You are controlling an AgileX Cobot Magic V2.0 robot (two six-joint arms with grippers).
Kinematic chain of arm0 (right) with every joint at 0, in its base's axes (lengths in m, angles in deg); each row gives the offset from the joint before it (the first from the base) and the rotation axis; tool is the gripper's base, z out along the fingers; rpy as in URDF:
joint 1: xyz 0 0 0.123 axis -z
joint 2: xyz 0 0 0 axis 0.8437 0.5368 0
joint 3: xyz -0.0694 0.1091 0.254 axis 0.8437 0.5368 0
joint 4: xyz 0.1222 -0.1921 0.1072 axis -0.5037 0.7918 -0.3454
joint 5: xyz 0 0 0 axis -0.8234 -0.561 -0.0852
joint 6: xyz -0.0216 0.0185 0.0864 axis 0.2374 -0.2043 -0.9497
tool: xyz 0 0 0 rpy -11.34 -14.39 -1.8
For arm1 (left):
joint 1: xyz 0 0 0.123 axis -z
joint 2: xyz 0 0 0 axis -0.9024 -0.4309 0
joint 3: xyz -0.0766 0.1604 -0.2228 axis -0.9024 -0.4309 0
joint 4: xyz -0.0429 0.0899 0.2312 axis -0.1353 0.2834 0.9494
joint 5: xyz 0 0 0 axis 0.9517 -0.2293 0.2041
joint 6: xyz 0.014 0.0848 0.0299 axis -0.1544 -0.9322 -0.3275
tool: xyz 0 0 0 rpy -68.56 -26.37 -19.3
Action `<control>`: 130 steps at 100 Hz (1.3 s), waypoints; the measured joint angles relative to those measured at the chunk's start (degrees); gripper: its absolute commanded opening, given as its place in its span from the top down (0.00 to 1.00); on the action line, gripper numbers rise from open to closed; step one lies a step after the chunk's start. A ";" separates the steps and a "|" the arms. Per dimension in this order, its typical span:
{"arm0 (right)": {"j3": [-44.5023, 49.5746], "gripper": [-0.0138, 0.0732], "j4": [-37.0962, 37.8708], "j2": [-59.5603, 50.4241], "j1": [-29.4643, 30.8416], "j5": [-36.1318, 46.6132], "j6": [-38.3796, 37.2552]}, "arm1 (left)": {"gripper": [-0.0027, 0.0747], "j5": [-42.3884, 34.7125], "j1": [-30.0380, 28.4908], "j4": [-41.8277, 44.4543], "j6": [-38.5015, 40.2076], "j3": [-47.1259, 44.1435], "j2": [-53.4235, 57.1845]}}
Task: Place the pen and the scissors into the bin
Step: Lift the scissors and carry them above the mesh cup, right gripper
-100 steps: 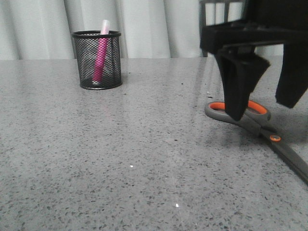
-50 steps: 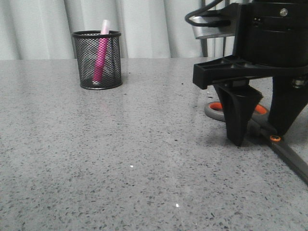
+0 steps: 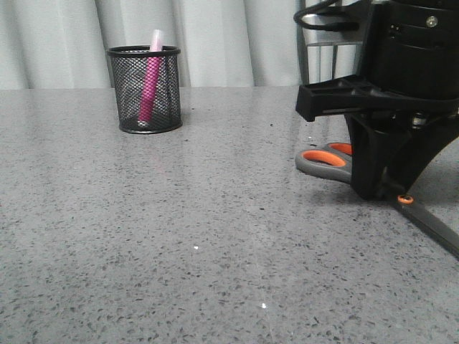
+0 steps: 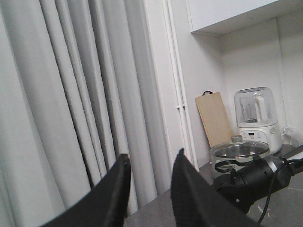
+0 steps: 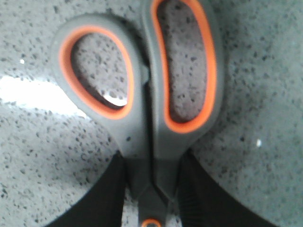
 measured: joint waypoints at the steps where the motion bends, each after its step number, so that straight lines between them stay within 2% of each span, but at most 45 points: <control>1: 0.00 0.92 0.00 0.00 0.00 0.18 0.03 | 0.72 0.00 0.00 0.00 0.00 0.00 0.00; 22: -6.14 0.92 -0.38 0.82 -0.33 6.23 1.76 | 0.72 0.00 0.00 -0.24 0.10 0.00 0.00; 36: -15.08 0.92 -0.38 0.47 -2.43 15.89 3.40 | 0.72 0.11 0.00 -0.24 0.10 0.00 0.00; 45: -19.06 0.92 -0.38 0.47 -4.21 26.40 4.09 | 0.72 0.11 0.00 -0.24 0.10 0.00 0.00; 67: -20.63 0.92 -0.38 3.48 -5.79 59.81 4.59 | 0.72 0.84 0.00 -0.24 0.10 0.00 0.00; 81: -20.63 0.92 -0.38 9.43 -5.79 73.15 4.59 | 0.72 1.61 0.00 -0.24 0.22 0.00 0.00; 130: -20.63 0.92 -0.38 24.16 -5.59 79.82 4.59 | 0.72 3.31 0.00 -0.24 0.32 0.00 0.00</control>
